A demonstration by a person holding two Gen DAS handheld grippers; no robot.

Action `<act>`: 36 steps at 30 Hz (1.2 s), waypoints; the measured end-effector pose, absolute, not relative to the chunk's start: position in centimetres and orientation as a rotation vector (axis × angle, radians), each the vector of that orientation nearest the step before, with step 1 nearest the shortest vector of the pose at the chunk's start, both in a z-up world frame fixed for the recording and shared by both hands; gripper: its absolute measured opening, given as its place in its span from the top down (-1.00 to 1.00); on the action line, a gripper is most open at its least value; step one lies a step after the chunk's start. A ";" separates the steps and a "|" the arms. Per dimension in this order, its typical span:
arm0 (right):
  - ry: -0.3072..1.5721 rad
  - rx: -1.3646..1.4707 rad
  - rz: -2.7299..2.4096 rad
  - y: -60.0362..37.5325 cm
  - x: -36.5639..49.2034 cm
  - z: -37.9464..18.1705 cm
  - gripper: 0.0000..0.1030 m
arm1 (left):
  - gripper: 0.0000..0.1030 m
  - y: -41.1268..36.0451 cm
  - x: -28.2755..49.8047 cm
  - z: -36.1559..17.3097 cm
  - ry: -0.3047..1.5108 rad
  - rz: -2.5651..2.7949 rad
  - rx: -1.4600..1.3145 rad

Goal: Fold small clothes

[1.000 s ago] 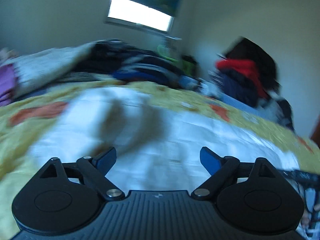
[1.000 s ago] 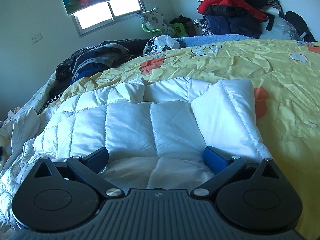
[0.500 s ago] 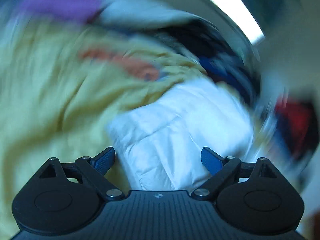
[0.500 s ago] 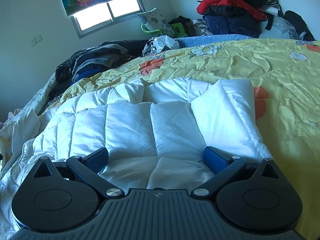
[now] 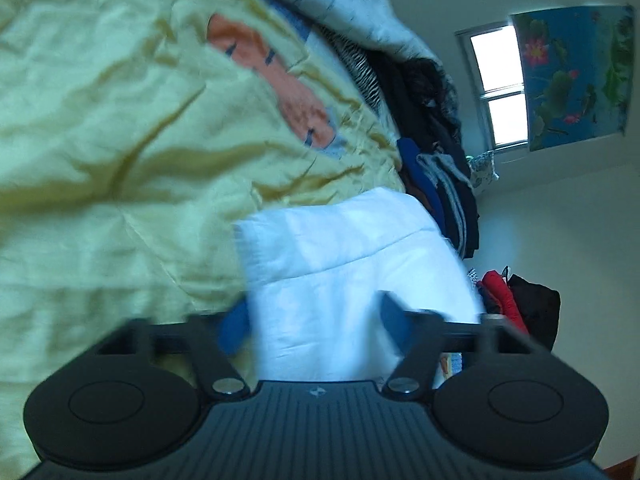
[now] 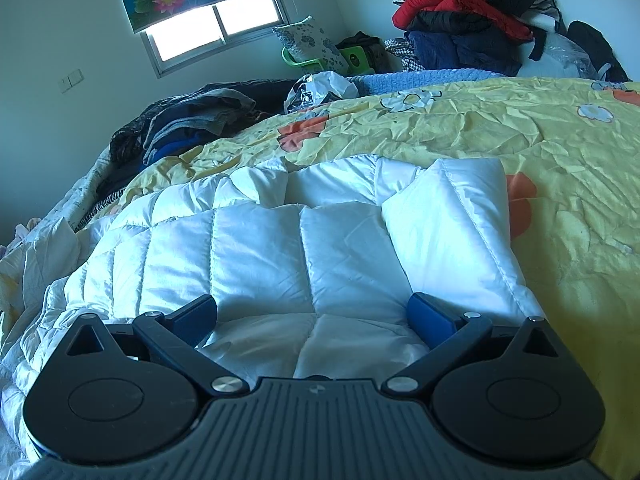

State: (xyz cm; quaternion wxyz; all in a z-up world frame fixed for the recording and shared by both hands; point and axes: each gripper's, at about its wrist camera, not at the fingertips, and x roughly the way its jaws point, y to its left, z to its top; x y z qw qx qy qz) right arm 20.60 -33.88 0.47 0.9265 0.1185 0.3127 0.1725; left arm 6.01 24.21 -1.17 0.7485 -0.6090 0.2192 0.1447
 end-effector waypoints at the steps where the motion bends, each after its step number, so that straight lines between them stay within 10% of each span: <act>1: 0.641 0.243 0.354 -33.9 20.6 0.5 -0.94 | 0.33 24.3 6.2 -1.5 0.482 0.301 -1.359; 13: 0.636 0.263 0.358 -34.1 20.6 0.5 -0.94 | 0.85 24.6 5.6 1.8 0.396 0.284 -1.297; 23: 0.626 0.295 0.367 -34.4 20.4 0.4 -0.95 | 0.87 22.5 8.3 12.6 0.297 0.161 -1.019; 36: 0.615 0.332 0.374 -34.8 20.2 0.4 -0.96 | 0.87 -0.6 9.2 21.6 0.280 -0.506 -0.495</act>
